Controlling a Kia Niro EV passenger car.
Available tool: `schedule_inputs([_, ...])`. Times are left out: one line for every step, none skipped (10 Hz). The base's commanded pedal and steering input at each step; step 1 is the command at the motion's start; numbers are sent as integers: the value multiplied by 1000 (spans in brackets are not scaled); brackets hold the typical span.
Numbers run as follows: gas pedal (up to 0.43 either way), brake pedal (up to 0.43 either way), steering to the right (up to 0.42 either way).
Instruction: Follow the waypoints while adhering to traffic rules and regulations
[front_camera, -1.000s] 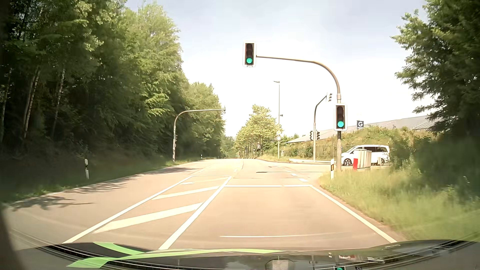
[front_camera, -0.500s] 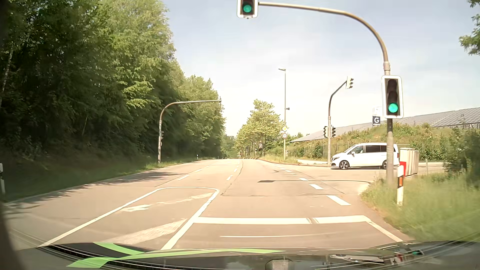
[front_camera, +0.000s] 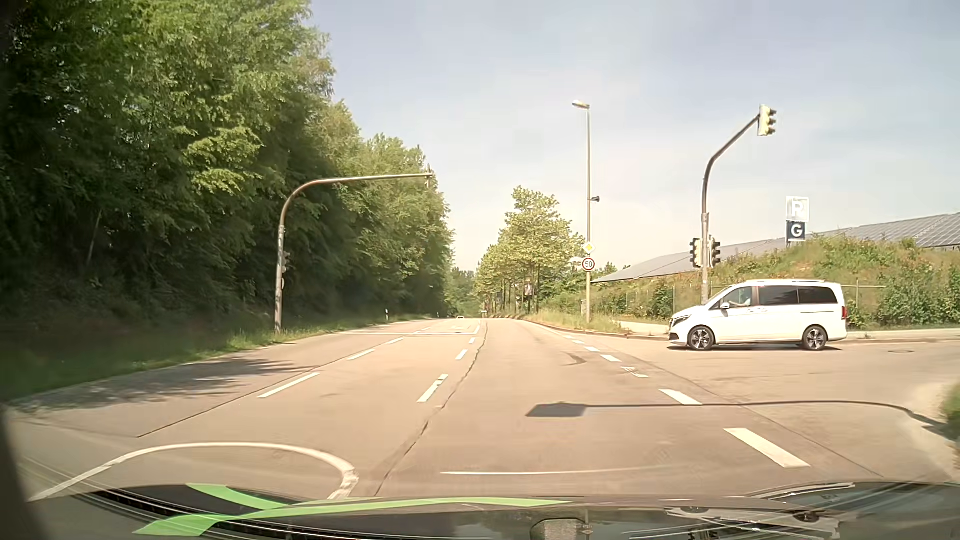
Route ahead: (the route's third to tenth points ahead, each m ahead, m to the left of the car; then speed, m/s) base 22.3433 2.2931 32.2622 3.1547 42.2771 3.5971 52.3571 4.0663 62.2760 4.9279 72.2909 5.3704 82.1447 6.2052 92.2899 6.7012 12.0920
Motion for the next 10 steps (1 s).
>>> schedule_inputs([47,0,-9])
schedule_inputs([47,0,-9])
schedule_inputs([47,0,-9])
schedule_inputs([47,0,-7])
schedule_inputs([39,0,-5])
schedule_inputs([39,0,-5])
schedule_inputs([39,0,-3])
schedule_inputs([39,0,-1])
schedule_inputs([39,0,0])
schedule_inputs([39,0,0])
